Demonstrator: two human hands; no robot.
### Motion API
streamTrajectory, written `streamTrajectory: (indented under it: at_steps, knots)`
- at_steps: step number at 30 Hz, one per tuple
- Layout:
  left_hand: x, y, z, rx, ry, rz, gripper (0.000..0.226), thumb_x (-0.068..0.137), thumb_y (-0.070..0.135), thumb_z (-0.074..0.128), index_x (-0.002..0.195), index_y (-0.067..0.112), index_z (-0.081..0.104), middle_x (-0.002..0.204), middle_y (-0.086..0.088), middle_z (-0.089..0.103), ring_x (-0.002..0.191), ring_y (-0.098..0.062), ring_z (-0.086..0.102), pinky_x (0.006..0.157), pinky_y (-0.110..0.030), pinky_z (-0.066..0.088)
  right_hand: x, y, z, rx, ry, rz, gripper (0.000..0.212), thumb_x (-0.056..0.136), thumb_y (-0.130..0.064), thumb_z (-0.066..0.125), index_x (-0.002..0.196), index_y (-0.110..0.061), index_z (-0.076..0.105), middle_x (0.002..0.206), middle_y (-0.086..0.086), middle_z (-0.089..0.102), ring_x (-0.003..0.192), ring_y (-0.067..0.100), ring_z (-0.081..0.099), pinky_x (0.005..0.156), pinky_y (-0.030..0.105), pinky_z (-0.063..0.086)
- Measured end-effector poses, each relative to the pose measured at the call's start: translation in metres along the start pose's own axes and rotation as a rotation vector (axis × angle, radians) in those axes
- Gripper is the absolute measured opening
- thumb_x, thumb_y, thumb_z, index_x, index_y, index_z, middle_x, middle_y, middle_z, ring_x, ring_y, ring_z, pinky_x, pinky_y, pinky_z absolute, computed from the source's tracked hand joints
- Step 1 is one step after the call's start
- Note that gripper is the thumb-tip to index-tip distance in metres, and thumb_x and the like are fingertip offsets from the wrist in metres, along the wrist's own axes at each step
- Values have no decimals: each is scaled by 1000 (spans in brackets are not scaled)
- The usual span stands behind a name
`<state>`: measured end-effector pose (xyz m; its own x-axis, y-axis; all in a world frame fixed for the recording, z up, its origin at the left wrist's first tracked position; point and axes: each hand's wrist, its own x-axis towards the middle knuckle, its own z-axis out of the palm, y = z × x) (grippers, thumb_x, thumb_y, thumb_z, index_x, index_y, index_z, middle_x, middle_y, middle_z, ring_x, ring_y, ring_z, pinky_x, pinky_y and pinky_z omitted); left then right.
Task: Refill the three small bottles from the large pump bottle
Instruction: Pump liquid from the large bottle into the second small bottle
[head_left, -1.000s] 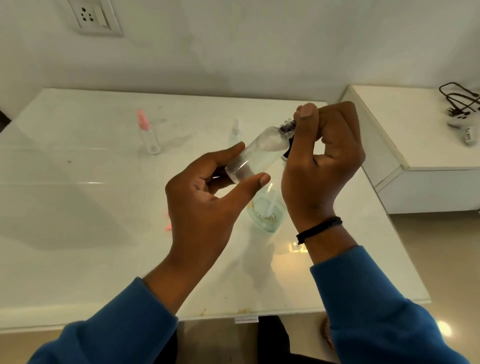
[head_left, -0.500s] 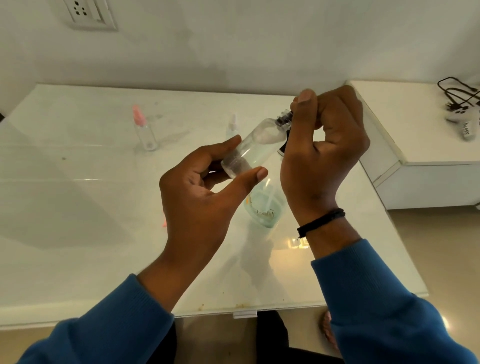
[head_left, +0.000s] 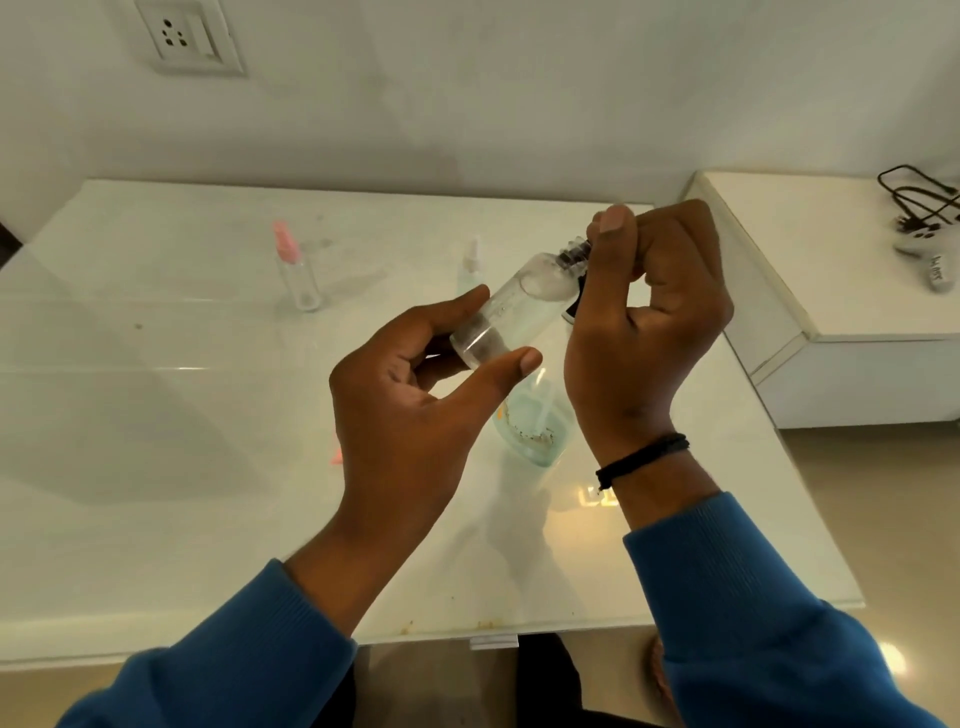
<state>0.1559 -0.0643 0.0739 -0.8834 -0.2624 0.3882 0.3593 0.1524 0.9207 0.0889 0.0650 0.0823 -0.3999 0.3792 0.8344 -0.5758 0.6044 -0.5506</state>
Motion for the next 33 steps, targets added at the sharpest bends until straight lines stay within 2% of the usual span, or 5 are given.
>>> streamTrajectory:
  at_steps: [5, 11, 16, 33]
  knots:
    - [1, -1, -1, -8, 4, 5, 45, 75, 20, 88, 117, 12, 72, 105, 5, 75, 96, -11, 74, 82, -19, 59, 5, -4, 0, -10, -1, -23, 38, 98, -8, 57, 63, 4, 56, 66, 12, 52, 64, 32, 46, 60, 50, 40]
    - [0, 0, 0, -11, 7, -10, 45, 74, 22, 88, 115, 13, 73, 105, 9, 75, 96, -9, 74, 81, -18, 58, 1, -1, 0, -1, -3, -11, 36, 98, -6, 59, 63, 2, 56, 69, 4, 51, 64, 35, 48, 58, 52, 40]
    - [1, 0, 0, 2, 6, 11, 44, 75, 20, 89, 116, 12, 72, 104, 7, 75, 95, -11, 74, 81, -18, 58, 4, -2, 0, 11, -5, 6, 38, 99, -9, 57, 64, 5, 57, 67, 12, 54, 65, 33, 48, 61, 52, 41]
    - [1, 0, 0, -14, 4, 5, 43, 75, 17, 88, 115, 12, 72, 102, 5, 75, 93, -10, 74, 81, -17, 58, 6, -7, 2, -4, -11, -4, 39, 98, -8, 57, 61, 1, 53, 68, 4, 48, 63, 32, 46, 58, 50, 39]
